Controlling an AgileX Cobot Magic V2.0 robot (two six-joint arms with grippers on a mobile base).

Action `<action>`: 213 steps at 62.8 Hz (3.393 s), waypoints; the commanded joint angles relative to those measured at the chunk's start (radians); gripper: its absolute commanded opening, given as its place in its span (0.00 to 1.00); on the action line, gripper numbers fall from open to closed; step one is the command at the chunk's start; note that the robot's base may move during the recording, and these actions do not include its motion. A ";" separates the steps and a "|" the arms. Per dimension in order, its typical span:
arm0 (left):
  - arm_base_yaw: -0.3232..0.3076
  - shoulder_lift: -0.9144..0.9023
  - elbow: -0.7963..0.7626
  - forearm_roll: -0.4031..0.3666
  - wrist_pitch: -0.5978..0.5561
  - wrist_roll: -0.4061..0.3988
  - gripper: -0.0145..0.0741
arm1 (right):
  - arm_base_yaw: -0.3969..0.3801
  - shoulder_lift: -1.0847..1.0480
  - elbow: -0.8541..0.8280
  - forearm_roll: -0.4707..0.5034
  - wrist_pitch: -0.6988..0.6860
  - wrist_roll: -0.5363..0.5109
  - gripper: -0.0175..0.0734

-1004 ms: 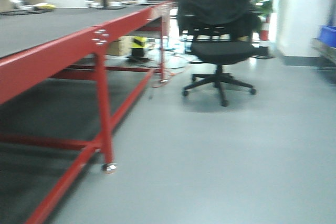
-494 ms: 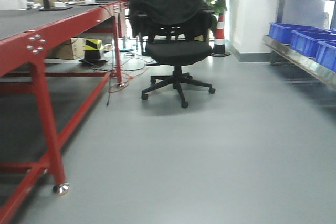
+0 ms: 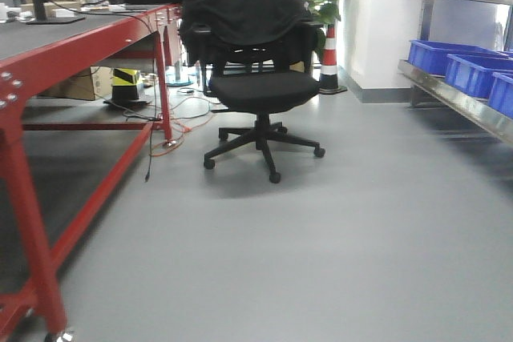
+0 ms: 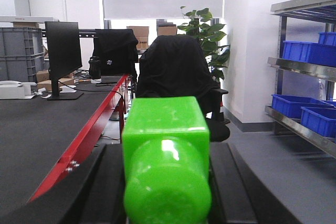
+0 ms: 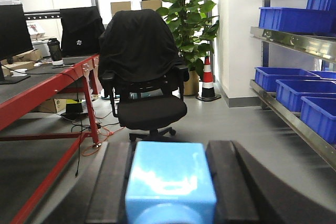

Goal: Grab block from conveyor and place in blue bin
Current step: 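Drive the base along the red conveyor frame holding both blocks, then turn and drive the base toward the shelf of blue bins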

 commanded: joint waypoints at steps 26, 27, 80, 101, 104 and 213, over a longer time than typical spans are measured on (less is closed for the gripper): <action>-0.006 -0.004 -0.002 -0.001 -0.018 -0.006 0.04 | 0.002 -0.003 -0.002 -0.003 -0.026 -0.004 0.02; -0.006 -0.004 -0.002 -0.001 -0.018 -0.006 0.04 | 0.002 -0.003 -0.002 -0.003 -0.026 -0.004 0.02; -0.006 -0.004 -0.002 -0.001 -0.018 -0.006 0.04 | 0.002 -0.003 -0.002 -0.003 -0.026 -0.004 0.02; -0.006 -0.004 -0.002 -0.001 -0.018 -0.006 0.04 | 0.002 -0.003 -0.002 -0.003 -0.026 -0.004 0.02; -0.006 -0.004 -0.002 -0.001 -0.018 -0.006 0.04 | 0.002 -0.003 -0.002 -0.003 -0.026 -0.004 0.02; -0.006 -0.004 -0.002 -0.001 -0.018 -0.006 0.04 | 0.002 -0.003 -0.002 -0.003 -0.026 -0.004 0.02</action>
